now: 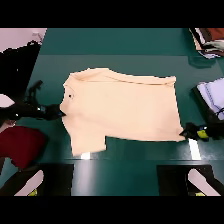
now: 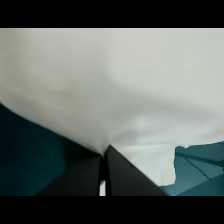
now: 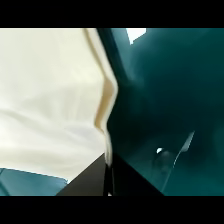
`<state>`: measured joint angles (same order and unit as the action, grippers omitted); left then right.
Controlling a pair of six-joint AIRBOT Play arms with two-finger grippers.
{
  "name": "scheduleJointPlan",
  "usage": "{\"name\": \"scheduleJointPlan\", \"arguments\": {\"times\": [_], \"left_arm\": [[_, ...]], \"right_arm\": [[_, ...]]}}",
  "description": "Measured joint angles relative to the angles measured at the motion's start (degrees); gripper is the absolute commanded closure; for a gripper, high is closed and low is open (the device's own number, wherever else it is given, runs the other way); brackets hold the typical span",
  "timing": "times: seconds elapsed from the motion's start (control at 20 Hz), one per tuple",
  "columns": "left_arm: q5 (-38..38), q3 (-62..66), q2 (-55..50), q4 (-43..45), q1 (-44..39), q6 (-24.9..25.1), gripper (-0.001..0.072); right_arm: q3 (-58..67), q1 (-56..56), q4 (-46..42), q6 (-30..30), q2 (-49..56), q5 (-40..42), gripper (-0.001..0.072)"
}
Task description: Fold the shirts.
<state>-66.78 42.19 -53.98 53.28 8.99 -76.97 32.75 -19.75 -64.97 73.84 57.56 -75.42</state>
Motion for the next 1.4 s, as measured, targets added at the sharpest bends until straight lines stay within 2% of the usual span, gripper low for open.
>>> {"name": "scheduleJointPlan", "arguments": {"times": [0.2, 0.45, 0.65, 0.8, 1.05, 1.4], "left_arm": [[-2.60, 12.94, 6.71, 0.50, 0.00, -0.74, 0.0686], [-4.83, 40.13, 11.13, 0.59, 0.02, -1.03, 0.0687], [-3.17, 61.46, 11.98, 0.50, 0.02, -3.02, 0.0687], [0.26, 72.02, 12.20, 0.35, 0.02, -3.98, 0.0687], [4.07, 75.28, 9.68, 0.13, 0.02, -4.55, 0.0687], [-4.04, 63.54, -6.84, -0.39, -0.02, -4.55, 0.0686]], "right_arm": [[11.61, 3.30, 3.91, -0.02, -7.91, 0.35, 0.0695], [36.52, 6.03, 6.99, -0.02, -15.06, 4.72, 0.0695], [57.02, 6.54, 5.03, 0.26, -15.96, 5.38, 0.0695], [70.71, 6.75, 1.46, 2.38, -13.35, 2.01, 0.0696], [83.97, 6.75, -2.38, 5.42, -5.42, -5.40, 0.0695], [74.47, 12.20, -5.79, 7.91, 9.44, -9.29, 0.0695]]}}
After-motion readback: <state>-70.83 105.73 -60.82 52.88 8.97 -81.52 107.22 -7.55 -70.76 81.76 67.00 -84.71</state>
